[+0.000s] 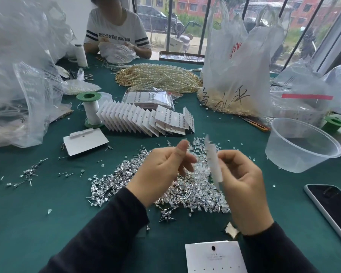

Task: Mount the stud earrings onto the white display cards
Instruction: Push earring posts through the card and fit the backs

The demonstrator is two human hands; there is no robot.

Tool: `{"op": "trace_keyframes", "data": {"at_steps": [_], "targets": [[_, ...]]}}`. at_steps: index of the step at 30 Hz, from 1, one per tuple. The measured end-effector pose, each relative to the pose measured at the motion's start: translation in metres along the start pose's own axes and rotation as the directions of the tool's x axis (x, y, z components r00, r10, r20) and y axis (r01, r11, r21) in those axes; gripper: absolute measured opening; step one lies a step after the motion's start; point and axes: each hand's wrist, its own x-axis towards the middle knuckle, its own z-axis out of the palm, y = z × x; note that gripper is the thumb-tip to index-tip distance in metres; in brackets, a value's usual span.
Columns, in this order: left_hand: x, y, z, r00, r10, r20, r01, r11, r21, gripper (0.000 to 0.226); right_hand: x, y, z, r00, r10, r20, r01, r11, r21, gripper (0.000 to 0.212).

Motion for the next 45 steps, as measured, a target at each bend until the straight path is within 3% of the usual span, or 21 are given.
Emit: {"op": "trace_keyframes", "data": {"at_steps": [1, 2, 3, 4, 6, 10, 13, 19, 25, 32, 37, 41, 45], "targets": [[0.002, -0.006, -0.004, 0.997, 0.055, -0.053, -0.038, 0.961, 0.275, 0.037, 0.002, -0.001, -0.004, 0.996, 0.082, -0.024, -0.079, 0.993, 0.089, 0.019], [0.003, -0.011, -0.006, 0.995, 0.085, -0.058, -0.040, 0.839, 0.542, 0.029, 0.003, -0.001, -0.006, 0.986, 0.163, -0.035, -0.155, 0.972, 0.175, 0.021], [0.004, -0.016, -0.007, 0.996, 0.081, -0.030, -0.037, 0.716, 0.697, 0.030, 0.005, -0.001, -0.008, 0.971, 0.236, -0.033, -0.220, 0.941, 0.257, 0.021], [0.004, -0.021, -0.005, 0.999, 0.047, 0.000, -0.031, 0.649, 0.760, 0.032, 0.006, -0.001, -0.008, 0.955, 0.294, -0.024, -0.271, 0.906, 0.326, 0.021], [0.004, -0.026, 0.003, 1.000, 0.009, 0.026, -0.026, 0.627, 0.779, 0.026, 0.008, -0.001, -0.008, 0.930, 0.368, 0.001, -0.336, 0.848, 0.409, 0.022], [0.004, -0.030, 0.005, 0.997, 0.073, -0.034, -0.023, 0.667, 0.745, 0.012, 0.007, 0.000, -0.009, 0.913, 0.402, 0.069, -0.384, 0.789, 0.480, 0.008], [0.006, -0.030, 0.003, 0.993, 0.093, -0.076, -0.011, 0.703, 0.711, 0.010, 0.010, 0.003, -0.012, 0.884, 0.453, 0.115, -0.441, 0.726, 0.528, 0.024], [0.008, -0.021, -0.002, 0.981, 0.114, -0.159, -0.001, 0.815, 0.579, 0.010, 0.012, 0.006, -0.013, 0.827, 0.513, 0.232, -0.538, 0.597, 0.595, 0.020], [0.005, -0.014, -0.001, 1.000, 0.006, -0.025, 0.005, 0.909, 0.416, 0.018, 0.011, 0.005, -0.013, 0.825, 0.504, 0.255, -0.548, 0.607, 0.575, 0.023], [0.004, -0.014, -0.004, 0.999, -0.036, 0.021, 0.022, 0.892, 0.452, 0.009, 0.011, 0.006, -0.012, 0.825, 0.507, 0.251, -0.551, 0.618, 0.560, 0.018], [0.005, -0.013, -0.010, 0.993, -0.106, -0.052, 0.116, 0.961, 0.251, 0.007, 0.011, 0.005, -0.012, 0.824, 0.507, 0.254, -0.552, 0.616, 0.561, 0.017], [0.005, -0.010, -0.011, 0.993, -0.122, 0.011, 0.120, 0.985, 0.122, 0.013, 0.011, 0.005, -0.011, 0.815, 0.509, 0.278, -0.570, 0.613, 0.547, 0.019], [0.003, -0.007, -0.007, 0.991, -0.128, 0.037, 0.128, 0.992, 0.003, 0.009, 0.010, 0.003, -0.009, 0.802, 0.506, 0.318, -0.592, 0.600, 0.537, 0.042]]}}
